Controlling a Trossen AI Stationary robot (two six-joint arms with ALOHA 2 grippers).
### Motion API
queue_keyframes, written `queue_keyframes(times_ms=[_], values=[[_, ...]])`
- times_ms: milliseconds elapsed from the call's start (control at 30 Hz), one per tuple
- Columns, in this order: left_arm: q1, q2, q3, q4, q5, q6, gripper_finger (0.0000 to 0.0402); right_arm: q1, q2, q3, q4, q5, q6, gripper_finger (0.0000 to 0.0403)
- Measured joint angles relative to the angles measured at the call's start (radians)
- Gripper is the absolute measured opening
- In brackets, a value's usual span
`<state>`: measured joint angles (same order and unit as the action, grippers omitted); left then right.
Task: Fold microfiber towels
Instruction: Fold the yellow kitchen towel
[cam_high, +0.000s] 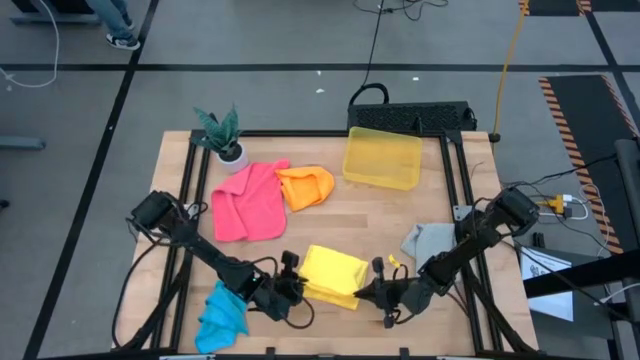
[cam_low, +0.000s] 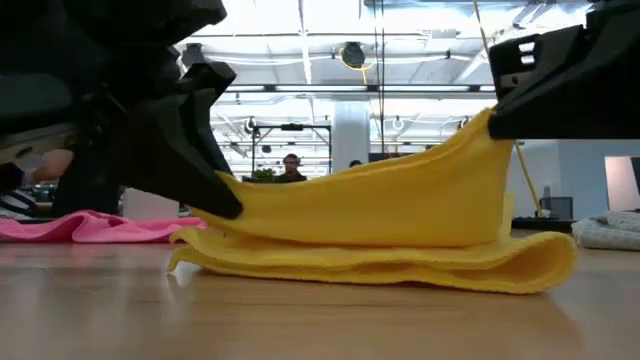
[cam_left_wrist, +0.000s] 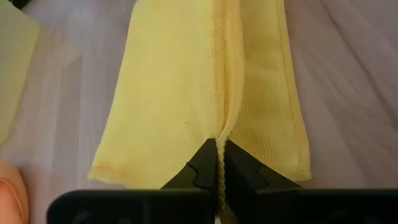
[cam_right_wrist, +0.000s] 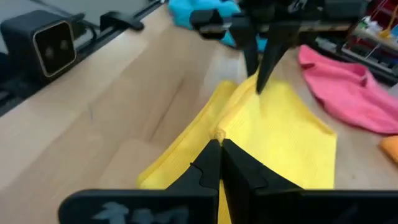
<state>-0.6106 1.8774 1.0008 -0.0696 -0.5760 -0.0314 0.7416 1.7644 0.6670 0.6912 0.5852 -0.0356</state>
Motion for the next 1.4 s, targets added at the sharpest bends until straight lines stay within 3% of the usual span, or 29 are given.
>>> queue_keyframes(times_ms=[233, 400, 533, 600, 867, 1167, 1333, 1400], values=[[0.005, 0.003, 0.002, 0.079, 0.039, 0.007, 0.0012, 0.006, -0.004, 0.000, -0.039, -0.073, 0.032, 0.0000], [0.000, 0.003, 0.002, 0.137, 0.045, 0.029, 0.0034, 0.025, -0.034, -0.001, -0.067, -0.014, -0.004, 0.0000], [-0.003, 0.003, 0.001, 0.146, 0.041, 0.032, 0.0029, 0.070, -0.106, -0.001, -0.180, 0.094, 0.004, 0.0000], [0.000, 0.003, 0.001, 0.153, 0.044, 0.021, 0.0021, 0.083, -0.131, 0.000, -0.200, 0.098, 0.022, 0.0000], [0.026, 0.015, 0.001, 0.153, 0.111, -0.010, 0.0009, 0.069, -0.040, 0.000, -0.154, -0.058, 0.124, 0.0000], [0.030, 0.008, 0.001, 0.151, 0.190, 0.004, 0.0104, 0.067, 0.037, 0.000, -0.075, -0.119, 0.131, 0.0006], [0.032, -0.009, 0.000, 0.157, 0.183, 0.007, 0.0147, 0.067, 0.037, -0.001, -0.075, -0.122, 0.163, 0.0038], [0.031, -0.010, 0.000, 0.169, 0.164, 0.009, 0.0154, 0.064, 0.037, -0.001, -0.073, -0.167, 0.203, 0.0060]])
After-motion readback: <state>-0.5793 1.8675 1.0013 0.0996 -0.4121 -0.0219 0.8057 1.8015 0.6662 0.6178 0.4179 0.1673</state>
